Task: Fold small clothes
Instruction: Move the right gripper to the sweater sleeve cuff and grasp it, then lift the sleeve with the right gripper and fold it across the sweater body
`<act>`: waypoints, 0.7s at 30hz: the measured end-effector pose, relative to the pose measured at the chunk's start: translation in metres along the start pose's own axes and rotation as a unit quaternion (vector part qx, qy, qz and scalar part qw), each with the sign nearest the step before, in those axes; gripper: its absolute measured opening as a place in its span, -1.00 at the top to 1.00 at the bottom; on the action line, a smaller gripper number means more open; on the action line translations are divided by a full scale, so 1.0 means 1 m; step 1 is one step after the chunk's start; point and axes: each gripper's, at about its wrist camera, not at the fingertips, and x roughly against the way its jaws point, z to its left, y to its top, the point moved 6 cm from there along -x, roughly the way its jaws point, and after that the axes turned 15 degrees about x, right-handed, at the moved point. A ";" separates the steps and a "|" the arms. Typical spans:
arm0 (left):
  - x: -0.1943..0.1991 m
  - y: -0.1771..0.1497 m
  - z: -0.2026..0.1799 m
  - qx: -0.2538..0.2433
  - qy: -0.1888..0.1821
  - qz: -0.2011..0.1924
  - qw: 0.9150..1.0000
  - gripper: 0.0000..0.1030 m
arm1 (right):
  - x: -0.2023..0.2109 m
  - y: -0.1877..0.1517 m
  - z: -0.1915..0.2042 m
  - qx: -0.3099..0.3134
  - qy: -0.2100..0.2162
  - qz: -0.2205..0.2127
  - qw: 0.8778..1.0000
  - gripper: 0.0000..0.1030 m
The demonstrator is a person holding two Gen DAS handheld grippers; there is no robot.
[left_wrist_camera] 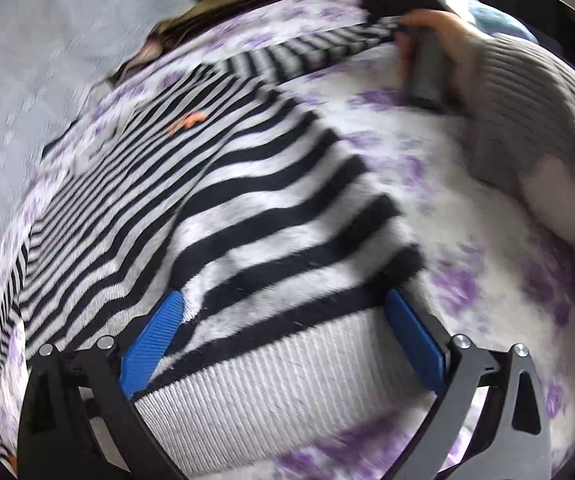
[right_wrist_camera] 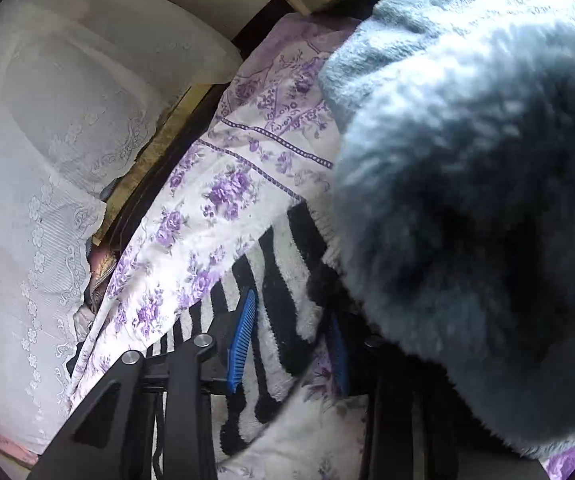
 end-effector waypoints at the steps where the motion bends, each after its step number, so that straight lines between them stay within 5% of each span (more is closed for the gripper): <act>1: 0.009 0.000 -0.003 -0.001 -0.035 0.000 0.999 -0.79 | 0.000 0.000 -0.001 0.001 0.003 0.000 1.000 0.36; 3: 0.028 0.010 -0.001 0.008 -0.062 -0.026 0.998 -0.79 | 0.003 0.001 -0.002 -0.002 0.014 -0.008 1.000 0.64; 6: 0.051 0.041 0.022 0.038 -0.037 -0.085 0.995 -0.91 | 0.008 0.005 0.001 0.000 0.026 -0.018 1.000 0.70; 9: 0.048 0.093 0.047 0.089 -0.027 -0.103 0.990 -0.91 | 0.017 0.006 -0.003 -0.015 0.047 -0.031 0.998 0.79; 15: -0.035 0.179 0.052 0.132 0.053 -0.044 0.989 -0.91 | 0.030 0.008 -0.013 -0.043 0.079 -0.044 0.995 0.80; 21: -0.122 0.204 0.038 0.179 0.080 0.026 0.980 -0.91 | 0.037 0.010 -0.025 -0.046 0.073 -0.037 0.996 0.76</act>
